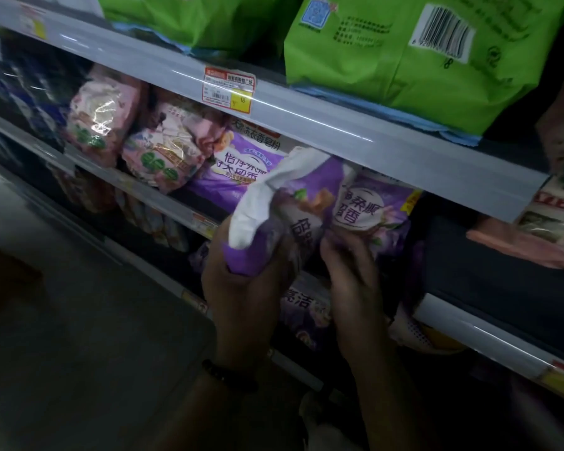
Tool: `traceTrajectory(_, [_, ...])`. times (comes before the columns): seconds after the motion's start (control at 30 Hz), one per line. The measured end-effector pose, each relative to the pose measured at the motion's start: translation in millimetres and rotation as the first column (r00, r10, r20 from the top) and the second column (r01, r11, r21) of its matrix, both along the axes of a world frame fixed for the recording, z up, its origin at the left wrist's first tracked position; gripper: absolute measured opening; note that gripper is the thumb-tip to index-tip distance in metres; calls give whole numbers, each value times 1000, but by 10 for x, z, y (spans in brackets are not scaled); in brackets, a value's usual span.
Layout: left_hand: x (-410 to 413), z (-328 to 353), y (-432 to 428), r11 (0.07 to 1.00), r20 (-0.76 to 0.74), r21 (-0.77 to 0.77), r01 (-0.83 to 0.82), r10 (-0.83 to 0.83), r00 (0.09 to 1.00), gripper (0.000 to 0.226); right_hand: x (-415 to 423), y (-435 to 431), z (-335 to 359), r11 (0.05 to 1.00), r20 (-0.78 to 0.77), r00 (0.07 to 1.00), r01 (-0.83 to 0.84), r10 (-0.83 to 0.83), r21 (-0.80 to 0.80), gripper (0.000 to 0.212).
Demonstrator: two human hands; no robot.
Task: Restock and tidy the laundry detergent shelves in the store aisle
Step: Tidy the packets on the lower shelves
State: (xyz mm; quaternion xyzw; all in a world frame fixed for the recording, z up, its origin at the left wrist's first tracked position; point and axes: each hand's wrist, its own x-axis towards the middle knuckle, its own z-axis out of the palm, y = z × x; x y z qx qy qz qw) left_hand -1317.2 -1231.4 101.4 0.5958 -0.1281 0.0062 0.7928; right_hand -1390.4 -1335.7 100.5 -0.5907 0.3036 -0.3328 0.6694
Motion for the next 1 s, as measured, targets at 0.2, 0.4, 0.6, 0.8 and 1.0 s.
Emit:
traceTrajectory(0.2, [134, 8, 180, 897, -332, -411, 161, -312, 890, 29, 160, -75, -126, 948, -128, 984, -81, 125, 307, 74])
traceTrajectory(0.4, [222, 254, 299, 642, -263, -669, 375, -676, 688, 69, 251, -165, 41, 736, 195, 930, -366, 312, 569, 53])
traceTrajectory(0.6, [404, -316, 358, 662, -352, -647, 379, -700, 622, 50, 182, -111, 104, 747, 247, 908, -419, 338, 516, 52])
traceTrajectory(0.8, [560, -255, -6, 595, -300, -633, 496, -779, 551, 63, 119, -407, 151, 990, 202, 979, -36, 7, 139, 38])
traceTrajectory(1.0, [414, -597, -351, 928, -227, 298, 223, -158, 961, 77, 190, -840, -276, 915, -104, 925, 338, -367, -220, 32])
